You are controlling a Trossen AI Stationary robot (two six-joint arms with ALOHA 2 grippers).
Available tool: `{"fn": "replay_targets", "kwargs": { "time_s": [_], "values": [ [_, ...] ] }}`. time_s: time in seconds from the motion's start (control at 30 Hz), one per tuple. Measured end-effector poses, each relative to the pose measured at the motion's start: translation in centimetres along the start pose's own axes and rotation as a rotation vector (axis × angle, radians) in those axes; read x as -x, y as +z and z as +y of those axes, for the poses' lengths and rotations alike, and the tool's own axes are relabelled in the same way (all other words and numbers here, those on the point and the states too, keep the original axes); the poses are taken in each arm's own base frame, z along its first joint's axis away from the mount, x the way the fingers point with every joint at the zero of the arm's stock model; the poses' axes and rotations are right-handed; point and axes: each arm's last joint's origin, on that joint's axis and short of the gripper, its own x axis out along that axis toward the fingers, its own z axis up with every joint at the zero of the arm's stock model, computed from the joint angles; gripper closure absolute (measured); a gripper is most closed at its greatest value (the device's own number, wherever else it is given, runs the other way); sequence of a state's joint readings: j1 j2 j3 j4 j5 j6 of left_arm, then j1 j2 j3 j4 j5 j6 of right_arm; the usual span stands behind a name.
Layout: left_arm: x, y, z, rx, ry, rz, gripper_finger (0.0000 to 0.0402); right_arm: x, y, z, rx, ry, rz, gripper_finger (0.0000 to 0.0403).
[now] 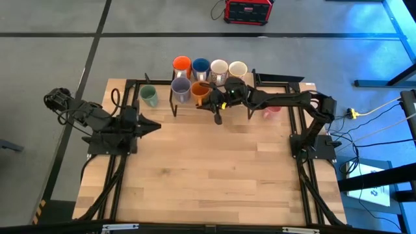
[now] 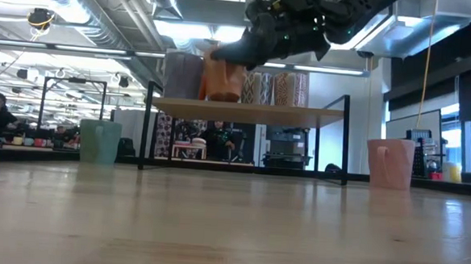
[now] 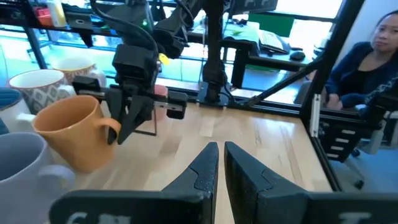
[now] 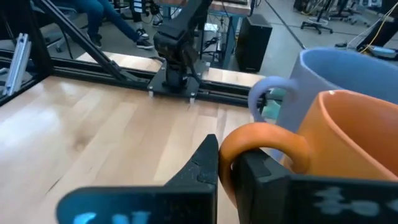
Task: Place coffee mugs
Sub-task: Put the light orange mug on the shelf
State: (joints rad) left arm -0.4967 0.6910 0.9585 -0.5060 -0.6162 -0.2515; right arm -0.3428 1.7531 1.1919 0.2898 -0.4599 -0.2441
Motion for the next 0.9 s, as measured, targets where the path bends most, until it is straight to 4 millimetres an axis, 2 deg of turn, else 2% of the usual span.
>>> {"fn": "replay_targets", "kwargs": {
  "time_s": [0.43,0.9],
  "values": [
    [0.0,0.0,0.0,0.005,0.002,0.000,0.0381,-0.1,-0.8,-0.7,0.012,-0.012,0.012,0.0392],
    [0.0,0.0,-0.2,0.007,-0.045,0.012,0.0381,-0.1,-1.4,-0.5,-0.061,-0.014,0.081,0.0352]
  ]
}}
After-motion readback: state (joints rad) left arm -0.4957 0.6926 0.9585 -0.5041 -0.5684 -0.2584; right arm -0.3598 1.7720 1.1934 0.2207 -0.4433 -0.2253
